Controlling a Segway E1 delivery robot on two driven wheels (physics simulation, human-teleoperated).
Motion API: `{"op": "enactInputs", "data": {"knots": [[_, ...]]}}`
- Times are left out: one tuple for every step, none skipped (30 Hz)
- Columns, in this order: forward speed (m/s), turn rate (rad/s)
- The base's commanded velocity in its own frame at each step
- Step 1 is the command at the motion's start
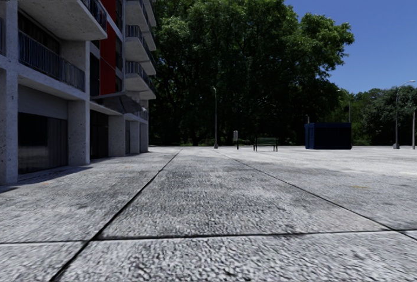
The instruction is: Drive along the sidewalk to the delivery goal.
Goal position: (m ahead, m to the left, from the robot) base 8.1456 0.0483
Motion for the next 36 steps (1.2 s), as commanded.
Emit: {"op": "enactInputs", "data": {"knots": [[2.00, 0.43], [2.00, 0.47], [2.00, 0.47], [2.00, 0.03], [2.00, 0.00], [2.00, 0.00], [2.00, 0.00], [2.00, 0.00], [2.00, 0.00], [2.00, 0.00], [2.00, 0.00], [2.00, 0.00], [2.00, 0.00], [2.00, 0.00], [2.00, 0.00], [2.00, 0.00], [2.00, 0.00], [2.00, 0.00], [2.00, 0.00], [2.00, 0.00], [2.00, 0.00], [2.00, 0.00], [2.00, 0.00], [2.00, 0.00], [2.00, 0.00], [2.00, 0.00], [2.00, 0.00], [2.00, 0.00], [2.00, 0.00], [2.00, 0.00], [2.00, 0.00], [2.00, 0.00], [2.00, 0.00], [2.00, 0.00], [2.00, 0.00], [2.00, 0.00]]}}
